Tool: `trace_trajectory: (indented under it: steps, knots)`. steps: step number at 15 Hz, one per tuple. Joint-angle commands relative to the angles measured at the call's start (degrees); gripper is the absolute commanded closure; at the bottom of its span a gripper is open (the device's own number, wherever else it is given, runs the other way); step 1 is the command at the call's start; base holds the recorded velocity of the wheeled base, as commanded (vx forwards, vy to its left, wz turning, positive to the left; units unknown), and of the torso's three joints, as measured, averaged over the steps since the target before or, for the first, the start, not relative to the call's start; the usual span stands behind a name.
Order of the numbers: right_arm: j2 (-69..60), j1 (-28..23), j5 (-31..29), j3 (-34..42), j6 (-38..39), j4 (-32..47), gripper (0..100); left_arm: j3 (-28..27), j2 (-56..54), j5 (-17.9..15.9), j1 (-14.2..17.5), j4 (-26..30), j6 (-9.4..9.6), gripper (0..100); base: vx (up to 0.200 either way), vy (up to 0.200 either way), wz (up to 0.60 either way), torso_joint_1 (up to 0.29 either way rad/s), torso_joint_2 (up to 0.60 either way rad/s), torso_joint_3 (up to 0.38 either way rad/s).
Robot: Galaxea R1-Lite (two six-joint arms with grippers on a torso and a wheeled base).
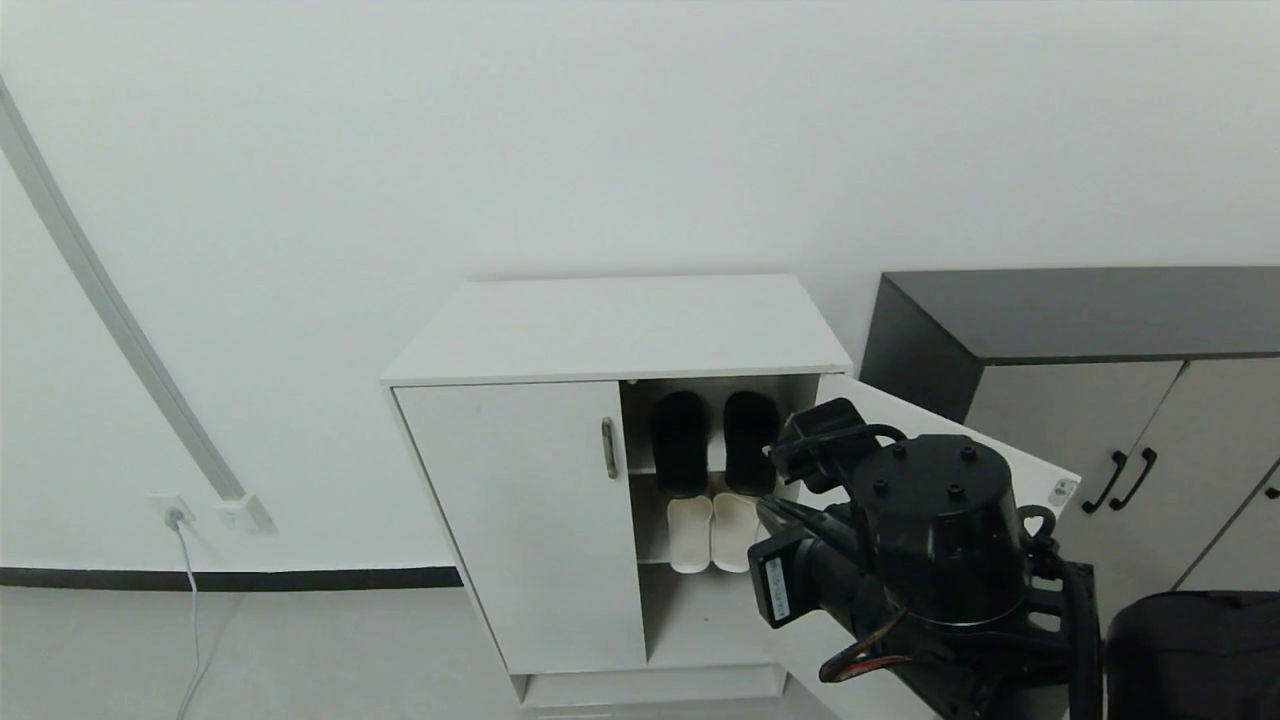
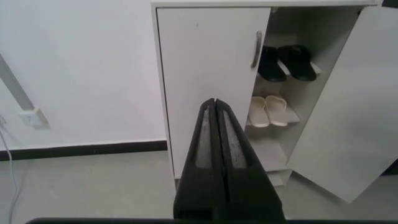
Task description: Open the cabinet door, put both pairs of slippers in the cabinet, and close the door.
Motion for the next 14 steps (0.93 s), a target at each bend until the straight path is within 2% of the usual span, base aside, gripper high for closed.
trace_trajectory:
  steps: [1,7,14]
  knots:
    - [0.2,0.0,0.0,0.0,0.0,-0.1,100,0.0,0.0,0.0,0.0,0.0,-0.02,100,0.0,0.0,0.0,0.232,-0.57,-0.325]
    - [0.1,-0.2,0.0,0.2,0.1,-0.1,100,0.0,0.0,0.0,0.0,0.0,-0.02,100,0.0,0.0,0.0,0.248,-0.57,-0.316]
    - [0.2,-0.4,0.0,0.2,0.0,-0.1,100,0.0,0.0,0.0,0.0,-0.1,-0.02,100,0.0,0.0,0.0,0.015,-0.04,-0.02]
